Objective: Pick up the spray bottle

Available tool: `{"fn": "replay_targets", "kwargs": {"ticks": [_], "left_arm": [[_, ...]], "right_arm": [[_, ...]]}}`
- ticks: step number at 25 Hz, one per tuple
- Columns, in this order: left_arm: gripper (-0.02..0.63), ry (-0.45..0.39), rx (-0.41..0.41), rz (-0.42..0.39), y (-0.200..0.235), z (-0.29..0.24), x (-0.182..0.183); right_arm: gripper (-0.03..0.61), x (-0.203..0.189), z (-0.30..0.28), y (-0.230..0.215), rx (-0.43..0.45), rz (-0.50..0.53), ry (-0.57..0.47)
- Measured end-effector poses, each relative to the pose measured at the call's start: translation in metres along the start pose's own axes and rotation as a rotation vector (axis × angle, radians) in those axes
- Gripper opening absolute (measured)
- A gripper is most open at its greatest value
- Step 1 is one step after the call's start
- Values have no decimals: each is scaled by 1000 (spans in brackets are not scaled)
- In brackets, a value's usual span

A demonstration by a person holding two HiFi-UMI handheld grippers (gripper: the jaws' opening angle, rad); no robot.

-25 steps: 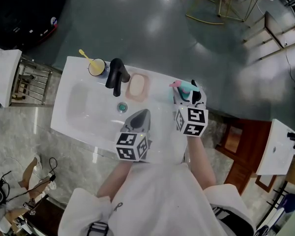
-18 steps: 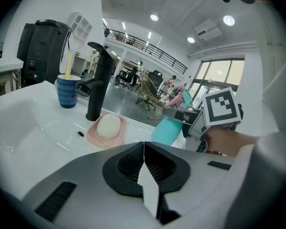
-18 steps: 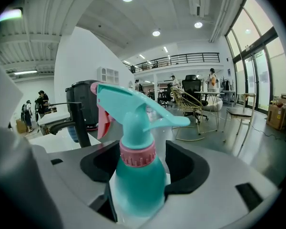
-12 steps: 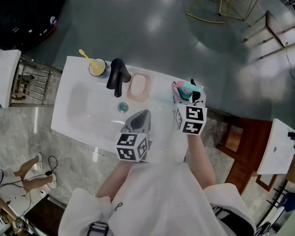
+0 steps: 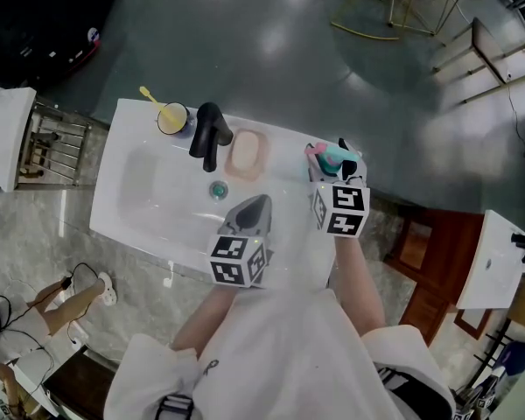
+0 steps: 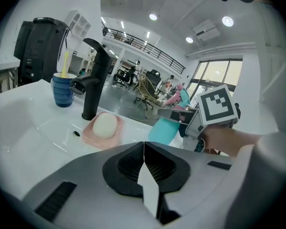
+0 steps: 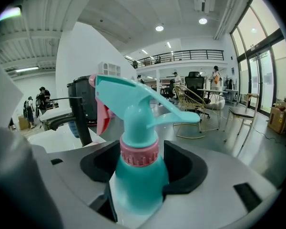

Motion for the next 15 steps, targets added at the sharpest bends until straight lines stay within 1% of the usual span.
{"fn": "replay_targets", "kwargs": {"ticks": [15], "left_arm": [[26,-11,15,-2,2,7,-1]], "right_arm": [[282,0,3,2,-3,5,-15]]}}
Point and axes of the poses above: the fingertips, and each gripper's own axes: z backward along the fingers, y to its left, x out of its top, the point moved 1 cm from there along z, backward along the fingers, and after that the axes turned 7 degrees about x, right-handed, at the moved point
